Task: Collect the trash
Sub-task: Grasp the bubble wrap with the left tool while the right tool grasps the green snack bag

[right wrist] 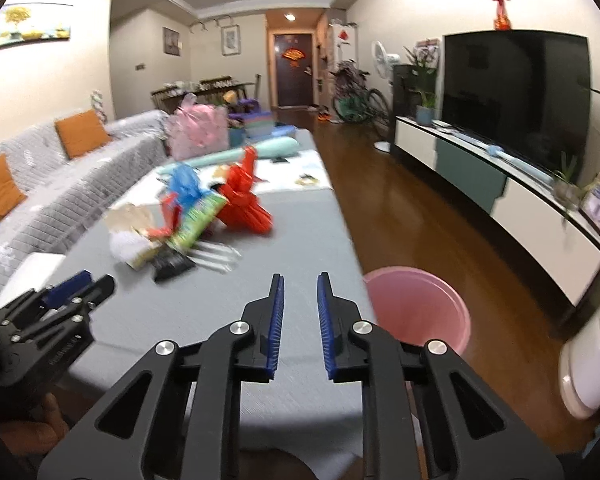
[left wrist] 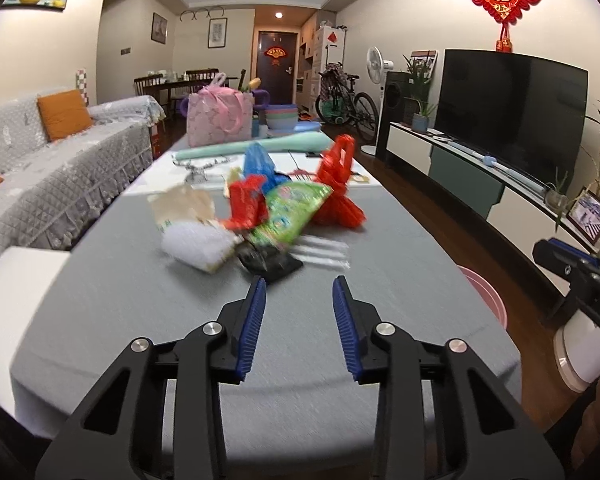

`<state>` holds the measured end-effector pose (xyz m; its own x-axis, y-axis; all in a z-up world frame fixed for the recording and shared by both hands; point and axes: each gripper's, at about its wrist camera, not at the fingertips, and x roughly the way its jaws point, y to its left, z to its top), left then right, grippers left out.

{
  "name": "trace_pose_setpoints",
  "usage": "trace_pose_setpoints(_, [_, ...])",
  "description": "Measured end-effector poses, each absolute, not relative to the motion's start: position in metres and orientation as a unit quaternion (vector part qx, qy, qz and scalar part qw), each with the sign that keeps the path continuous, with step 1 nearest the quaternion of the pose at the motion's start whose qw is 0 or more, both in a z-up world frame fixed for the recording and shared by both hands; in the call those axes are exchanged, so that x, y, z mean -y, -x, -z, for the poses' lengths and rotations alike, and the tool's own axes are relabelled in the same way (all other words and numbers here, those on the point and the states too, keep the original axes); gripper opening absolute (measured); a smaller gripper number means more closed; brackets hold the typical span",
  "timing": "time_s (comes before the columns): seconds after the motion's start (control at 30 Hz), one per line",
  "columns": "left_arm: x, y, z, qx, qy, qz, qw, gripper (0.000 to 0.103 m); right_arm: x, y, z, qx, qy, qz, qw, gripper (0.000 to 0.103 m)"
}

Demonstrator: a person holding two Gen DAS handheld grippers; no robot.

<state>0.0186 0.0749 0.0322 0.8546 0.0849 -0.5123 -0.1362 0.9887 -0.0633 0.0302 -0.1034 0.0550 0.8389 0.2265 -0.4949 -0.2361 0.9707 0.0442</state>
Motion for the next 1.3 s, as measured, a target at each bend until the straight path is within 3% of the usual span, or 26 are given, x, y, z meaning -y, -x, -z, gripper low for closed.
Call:
trace_pose_setpoints(0.33, [-0.149, -0.077, -0.05, -0.265, 0.063, -0.08, 0.959, 0.038, 0.037, -0.106, -0.097, -0.227, 0.003, -0.215, 0.95, 0.018])
trace_pose_setpoints(0.4, [-0.164, -0.09, -0.048, -0.267, 0.072, -0.087, 0.957, 0.053, 0.022, -0.128, -0.097, -0.23, -0.007, -0.229, 0.946, 0.021])
trace_pose_setpoints(0.57, [-0.191, -0.105, -0.022, -0.283, 0.123, -0.116, 0.944, 0.07, -0.006, -0.176, -0.053, -0.285, -0.021, -0.238, 0.928, 0.032])
trace_pose_setpoints(0.73, [-0.206, -0.123, 0.0, -0.33, 0.178, -0.115, 0.92, 0.07, -0.025, -0.202, -0.015, -0.326, -0.021, -0.236, 0.915, 0.044])
trace_pose_setpoints(0.97, [-0.206, -0.131, 0.02, -0.369, 0.187, -0.112, 0.904, 0.07, -0.038, -0.231, 0.017, -0.385, -0.059, -0.232, 0.891, 0.045])
trace_pose_setpoints(1.17, [-0.206, -0.13, 0.028, -0.387, 0.184, -0.101, 0.898, 0.039, -0.047, -0.24, 0.029, -0.405, -0.068, -0.244, 0.878, 0.044])
trace_pose_setpoints(1.2, [-0.205, -0.131, 0.028, -0.389, 0.181, -0.102, 0.897, 0.033, -0.05, -0.239, 0.03, -0.403, -0.064, -0.249, 0.878, 0.037])
trace_pose_setpoints(1.23, [-0.204, -0.131, 0.027, -0.389, 0.179, -0.103, 0.898, 0.028, -0.052, -0.239, 0.029, -0.402, -0.059, -0.251, 0.878, 0.025])
trace_pose_setpoints(1.3, [-0.205, -0.129, 0.025, -0.388, 0.174, -0.107, 0.899, 0.018, -0.054, -0.237, 0.029, -0.403, -0.057, -0.257, 0.877, 0.016])
